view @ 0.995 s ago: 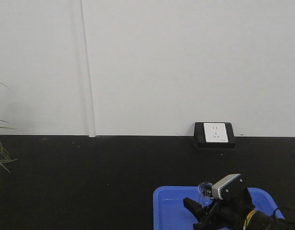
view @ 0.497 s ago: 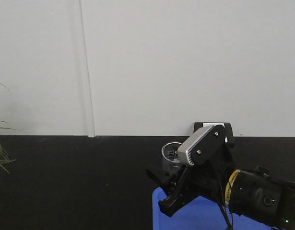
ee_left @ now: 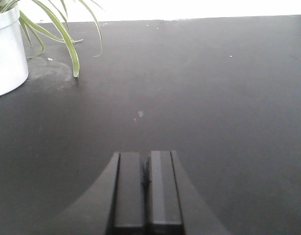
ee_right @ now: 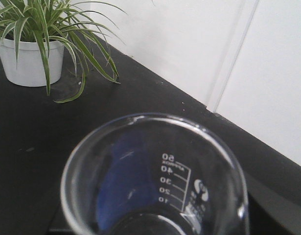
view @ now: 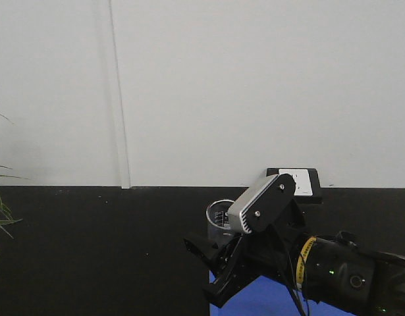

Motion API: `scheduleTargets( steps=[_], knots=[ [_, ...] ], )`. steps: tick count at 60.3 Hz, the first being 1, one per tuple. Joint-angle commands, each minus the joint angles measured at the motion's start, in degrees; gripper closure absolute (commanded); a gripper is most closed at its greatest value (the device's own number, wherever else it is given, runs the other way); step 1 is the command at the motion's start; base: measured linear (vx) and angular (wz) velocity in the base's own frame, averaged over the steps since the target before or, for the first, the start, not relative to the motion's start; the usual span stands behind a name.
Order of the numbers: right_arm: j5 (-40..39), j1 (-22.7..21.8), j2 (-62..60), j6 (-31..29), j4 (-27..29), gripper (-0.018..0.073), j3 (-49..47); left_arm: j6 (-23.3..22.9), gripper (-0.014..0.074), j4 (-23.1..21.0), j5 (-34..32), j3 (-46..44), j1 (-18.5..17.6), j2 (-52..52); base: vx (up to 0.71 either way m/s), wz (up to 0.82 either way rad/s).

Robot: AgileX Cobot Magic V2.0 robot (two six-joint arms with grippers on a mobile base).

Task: Move beaker to silver tray on left bench
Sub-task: 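Lift the beaker up out of the blue tray with the right gripper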

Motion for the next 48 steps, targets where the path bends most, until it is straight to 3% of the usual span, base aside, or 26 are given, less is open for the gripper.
scheduleTargets(
  steps=[1,48],
  knots=[
    [-2.77,0.03,-2.21,0.16,1.13,0.0573,-1.72,-0.03,0.0595,-0.44,-4.52,1.07,-0.17,-0.41,0.00,0.00],
    [-2.77,0.03,-2.21,0.16,1.13,0.0573,-1.72,-0.03,0.0595,-0.44,-4.52,1.07,-0.17,-0.41,-0.05,0.00]
  ],
)
